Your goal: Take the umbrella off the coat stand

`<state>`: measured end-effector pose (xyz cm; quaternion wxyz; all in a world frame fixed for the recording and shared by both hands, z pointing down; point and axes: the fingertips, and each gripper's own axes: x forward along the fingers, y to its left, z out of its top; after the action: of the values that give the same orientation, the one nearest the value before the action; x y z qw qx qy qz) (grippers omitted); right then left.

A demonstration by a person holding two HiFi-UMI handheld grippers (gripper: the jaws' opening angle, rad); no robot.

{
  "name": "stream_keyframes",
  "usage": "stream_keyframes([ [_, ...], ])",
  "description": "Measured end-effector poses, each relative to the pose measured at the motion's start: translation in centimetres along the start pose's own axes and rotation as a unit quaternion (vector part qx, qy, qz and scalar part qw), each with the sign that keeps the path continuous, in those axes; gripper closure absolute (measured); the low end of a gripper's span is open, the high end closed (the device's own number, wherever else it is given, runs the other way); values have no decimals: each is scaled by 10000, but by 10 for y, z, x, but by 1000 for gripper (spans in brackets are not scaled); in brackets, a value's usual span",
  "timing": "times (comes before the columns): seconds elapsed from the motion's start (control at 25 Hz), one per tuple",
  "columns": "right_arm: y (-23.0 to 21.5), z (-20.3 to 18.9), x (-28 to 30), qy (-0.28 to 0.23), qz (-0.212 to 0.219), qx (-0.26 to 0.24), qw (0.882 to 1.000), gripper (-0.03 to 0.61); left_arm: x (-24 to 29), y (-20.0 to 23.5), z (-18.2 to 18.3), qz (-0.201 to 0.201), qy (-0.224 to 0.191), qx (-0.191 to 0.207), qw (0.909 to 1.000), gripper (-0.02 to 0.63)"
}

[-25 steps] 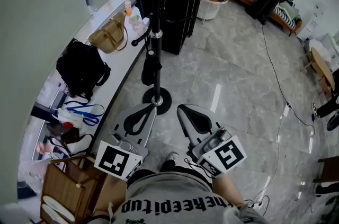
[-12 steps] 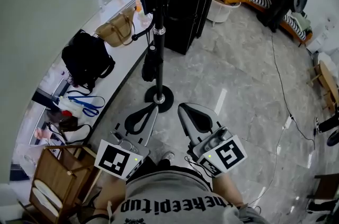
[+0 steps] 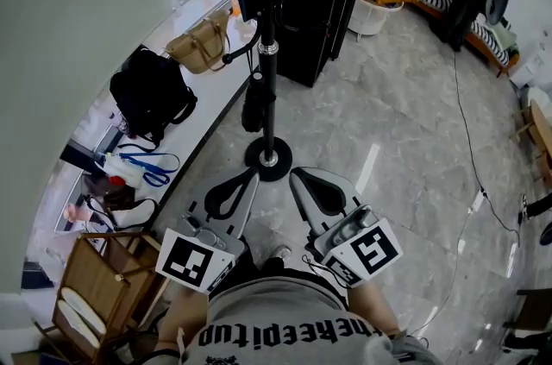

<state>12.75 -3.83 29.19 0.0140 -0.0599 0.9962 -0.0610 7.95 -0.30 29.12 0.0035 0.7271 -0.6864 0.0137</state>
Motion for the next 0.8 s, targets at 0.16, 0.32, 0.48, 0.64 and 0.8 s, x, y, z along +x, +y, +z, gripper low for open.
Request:
stream_keyframes([
  [0.16, -4, -1, 8, -16, -157, -19, 9999, 568, 3, 10, -3, -112, 2, -20, 9999, 598],
  [0.32, -9, 0, 18, -2, -336, -30, 9994, 568, 11, 23, 1, -254, -60, -54, 9996, 598],
  [0.48, -15, 5, 32, -87, -528, -6, 9986, 568, 20, 37, 3, -440, -83, -23, 9990, 598],
  [0.64, -18, 7, 50, -121, -665, -15, 9977, 568, 26, 58, 5, -573, -106, -45, 9983, 598],
  [0.8, -19, 11, 66, -239, -778, 30, 9967, 568, 32, 74, 3, -724, -102, -42, 9973, 598],
])
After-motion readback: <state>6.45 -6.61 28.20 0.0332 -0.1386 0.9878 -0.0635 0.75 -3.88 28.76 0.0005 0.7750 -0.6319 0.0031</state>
